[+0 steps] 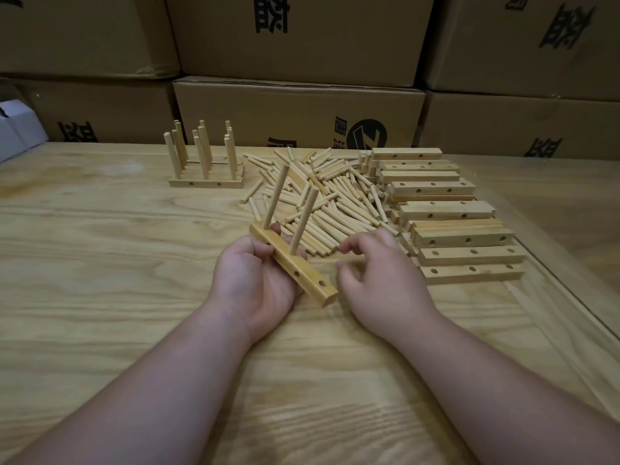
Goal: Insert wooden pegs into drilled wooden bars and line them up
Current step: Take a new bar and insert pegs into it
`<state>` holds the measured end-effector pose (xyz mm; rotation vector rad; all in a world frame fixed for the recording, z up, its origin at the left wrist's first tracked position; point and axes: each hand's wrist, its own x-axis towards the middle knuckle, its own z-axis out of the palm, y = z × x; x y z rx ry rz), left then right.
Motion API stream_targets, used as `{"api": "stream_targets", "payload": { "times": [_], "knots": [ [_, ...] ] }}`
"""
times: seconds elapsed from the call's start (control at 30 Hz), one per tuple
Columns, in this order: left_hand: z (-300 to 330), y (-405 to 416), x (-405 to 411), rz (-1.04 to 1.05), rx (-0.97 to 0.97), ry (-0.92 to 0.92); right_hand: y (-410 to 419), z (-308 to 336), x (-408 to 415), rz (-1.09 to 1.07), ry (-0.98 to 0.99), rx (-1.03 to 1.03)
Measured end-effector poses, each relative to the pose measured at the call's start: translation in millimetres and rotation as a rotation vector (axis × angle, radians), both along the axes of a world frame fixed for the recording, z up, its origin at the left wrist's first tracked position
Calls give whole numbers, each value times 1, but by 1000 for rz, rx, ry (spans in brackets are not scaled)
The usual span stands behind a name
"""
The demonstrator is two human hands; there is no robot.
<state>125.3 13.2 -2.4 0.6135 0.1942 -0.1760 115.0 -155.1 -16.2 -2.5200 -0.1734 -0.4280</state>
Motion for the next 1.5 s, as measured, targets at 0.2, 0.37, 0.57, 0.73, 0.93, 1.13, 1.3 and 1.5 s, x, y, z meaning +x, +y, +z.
{"api": "stream_targets", "payload": {
  "times": [0.2, 0.37, 0.57, 0.73, 0.93, 1.13, 1.3, 1.5],
  "knots": [
    [0, 2, 1, -27, -43, -15, 7, -1, 3, -37, 2, -186],
    [3, -2, 0, -23, -22, -10, 5, 1, 18, -36, 33, -312],
    [4, -5, 0, -53, 1, -50, -1, 0, 25, -62, 2, -265],
    [4, -4, 0, -40, 8, -72, -4, -1, 27, -130, -7, -262],
    [6, -1, 0, 65, -14, 38, -4, -1, 27, -148, -2, -220],
    [8, 1, 1, 100, -36, 86, 0, 2, 20, 64, -30, -198],
    [8, 0, 1, 103, -23, 101, 4, 2, 17, 192, -16, -272],
    [6, 2, 2, 128, -53, 130, 2, 5, 19, 25, -87, -205]
  ]
}}
